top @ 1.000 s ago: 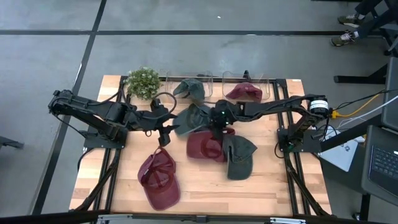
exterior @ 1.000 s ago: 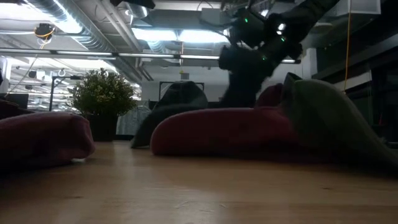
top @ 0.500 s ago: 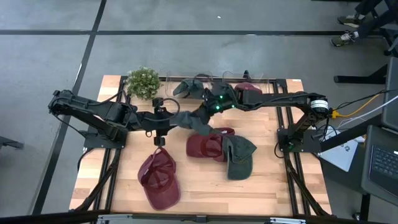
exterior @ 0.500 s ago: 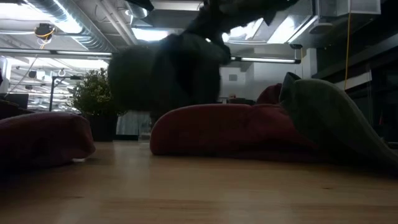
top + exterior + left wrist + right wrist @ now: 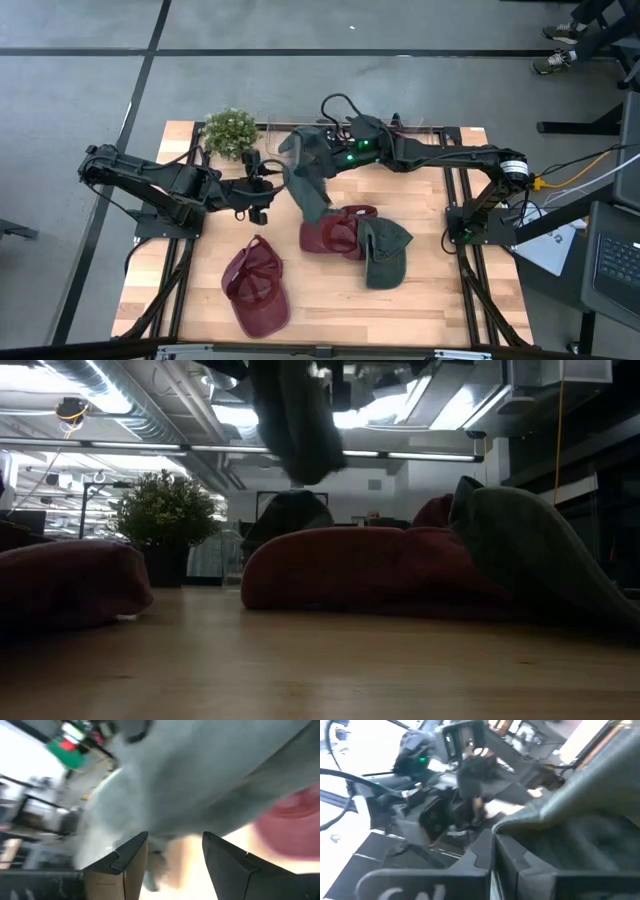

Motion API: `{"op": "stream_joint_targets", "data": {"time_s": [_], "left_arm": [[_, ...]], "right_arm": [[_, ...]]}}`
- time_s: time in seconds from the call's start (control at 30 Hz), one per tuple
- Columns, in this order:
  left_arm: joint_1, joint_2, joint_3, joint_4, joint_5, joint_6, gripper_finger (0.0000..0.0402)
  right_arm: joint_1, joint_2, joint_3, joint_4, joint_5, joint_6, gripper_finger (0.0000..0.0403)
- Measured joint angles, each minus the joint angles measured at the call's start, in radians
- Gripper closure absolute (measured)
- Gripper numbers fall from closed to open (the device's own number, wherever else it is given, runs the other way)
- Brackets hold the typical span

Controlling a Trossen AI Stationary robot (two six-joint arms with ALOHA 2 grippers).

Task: Pick & Place hat
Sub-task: Put the top gray cap on the gray cap into the left transparent bin

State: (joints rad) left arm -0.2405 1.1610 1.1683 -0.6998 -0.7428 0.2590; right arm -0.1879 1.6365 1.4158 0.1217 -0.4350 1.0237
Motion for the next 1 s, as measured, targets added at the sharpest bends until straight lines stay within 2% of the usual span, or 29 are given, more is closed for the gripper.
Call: {"op": "stream_joint_targets", "data": {"time_s": [0.1, 0.17, 0.3, 0.43, 0.63, 0.73, 0.87, 1.0], "left_arm": [[0.000, 0.000, 0.000, 0.065, -0.087, 0.076, 0.0217], [0.000, 0.000, 0.000, 0.132, -0.103, 0.140, 0.0217], [0.001, 0.000, 0.000, 0.237, -0.009, 0.254, 0.0217], [0.001, -0.001, 0.000, 0.261, 0.106, 0.278, 0.0217], [0.009, -0.001, 0.000, 0.273, 0.095, 0.312, 0.0217], [0.034, 0.000, 0.000, 0.300, 0.090, 0.274, 0.0219], [0.063, 0.000, 0.000, 0.335, 0.103, 0.255, 0.0245], [0.076, 0.000, 0.000, 0.338, 0.118, 0.252, 0.0298]], "right_arm": [[0.000, 0.000, 0.000, 0.009, -0.014, 0.026, 0.0389], [0.000, 0.000, 0.000, 0.009, -0.014, 0.026, 0.0389], [0.000, 0.000, 0.000, 0.037, -0.015, 0.018, 0.0389], [-0.010, 0.000, 0.000, 0.068, -0.057, 0.017, 0.0389], [-0.014, 0.000, 0.000, 0.082, -0.069, 0.017, 0.0389], [-0.015, 0.000, 0.000, 0.096, -0.062, 0.017, 0.0389], [-0.015, 0.000, 0.000, 0.128, -0.063, 0.021, 0.0389], [-0.019, 0.000, 0.000, 0.124, -0.089, 0.025, 0.0389]]}}
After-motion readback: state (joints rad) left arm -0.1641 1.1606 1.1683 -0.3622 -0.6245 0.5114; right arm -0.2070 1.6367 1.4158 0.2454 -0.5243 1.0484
